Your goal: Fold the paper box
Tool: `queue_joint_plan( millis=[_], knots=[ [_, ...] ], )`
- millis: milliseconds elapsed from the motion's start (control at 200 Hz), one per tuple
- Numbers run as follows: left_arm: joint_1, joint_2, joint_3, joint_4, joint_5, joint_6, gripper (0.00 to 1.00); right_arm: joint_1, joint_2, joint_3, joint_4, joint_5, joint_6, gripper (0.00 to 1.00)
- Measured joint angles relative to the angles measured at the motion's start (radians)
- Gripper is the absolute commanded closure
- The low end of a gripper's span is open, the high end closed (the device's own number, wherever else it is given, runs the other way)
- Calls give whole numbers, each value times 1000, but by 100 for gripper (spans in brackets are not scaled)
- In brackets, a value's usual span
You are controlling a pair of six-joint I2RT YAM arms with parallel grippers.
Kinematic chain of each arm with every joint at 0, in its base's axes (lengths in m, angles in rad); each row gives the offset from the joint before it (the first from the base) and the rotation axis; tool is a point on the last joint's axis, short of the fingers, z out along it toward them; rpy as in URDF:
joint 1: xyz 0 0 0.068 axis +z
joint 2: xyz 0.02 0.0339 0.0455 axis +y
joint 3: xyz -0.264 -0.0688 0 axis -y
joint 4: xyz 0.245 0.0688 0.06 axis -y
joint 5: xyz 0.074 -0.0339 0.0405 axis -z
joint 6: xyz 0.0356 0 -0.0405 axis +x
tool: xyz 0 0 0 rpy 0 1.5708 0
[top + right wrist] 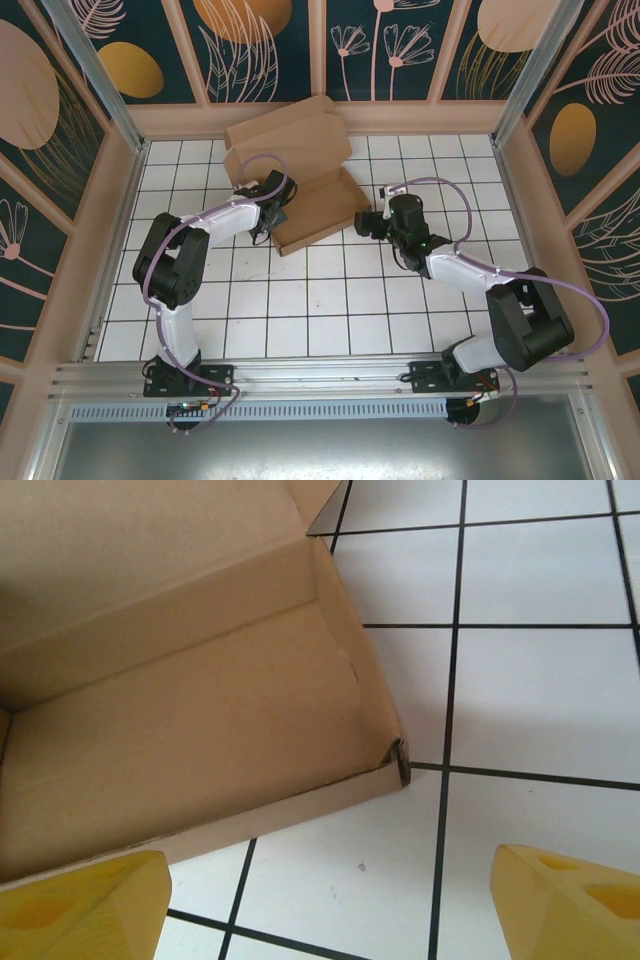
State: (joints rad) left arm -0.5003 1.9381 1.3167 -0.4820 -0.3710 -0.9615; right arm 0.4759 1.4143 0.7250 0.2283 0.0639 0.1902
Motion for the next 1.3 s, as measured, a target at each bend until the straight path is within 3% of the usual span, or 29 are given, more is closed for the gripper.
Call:
queue_joint_plan(
  millis=[135, 270, 551, 741, 966, 1296],
  knots=[
    [0, -14, -20, 21, 6, 69, 98, -25, 10, 82, -58, 28, -8, 13],
    [1, -63, -93, 76, 48, 151, 100, -40, 93, 221, -134, 43, -27, 22],
    [0, -100, -152, 134, 59, 252, 100, -40, 414, 552, -410, 21, -98, 39],
    [0, -99, -152, 139, 50, 277, 100, -40, 559, 683, -574, 15, -140, 57],
    [0, -97, -152, 142, 45, 284, 100, -40, 642, 779, -666, 14, -165, 70],
    [0, -95, -152, 147, 46, 293, 100, -35, 662, 780, -685, 18, -166, 72]
  ],
)
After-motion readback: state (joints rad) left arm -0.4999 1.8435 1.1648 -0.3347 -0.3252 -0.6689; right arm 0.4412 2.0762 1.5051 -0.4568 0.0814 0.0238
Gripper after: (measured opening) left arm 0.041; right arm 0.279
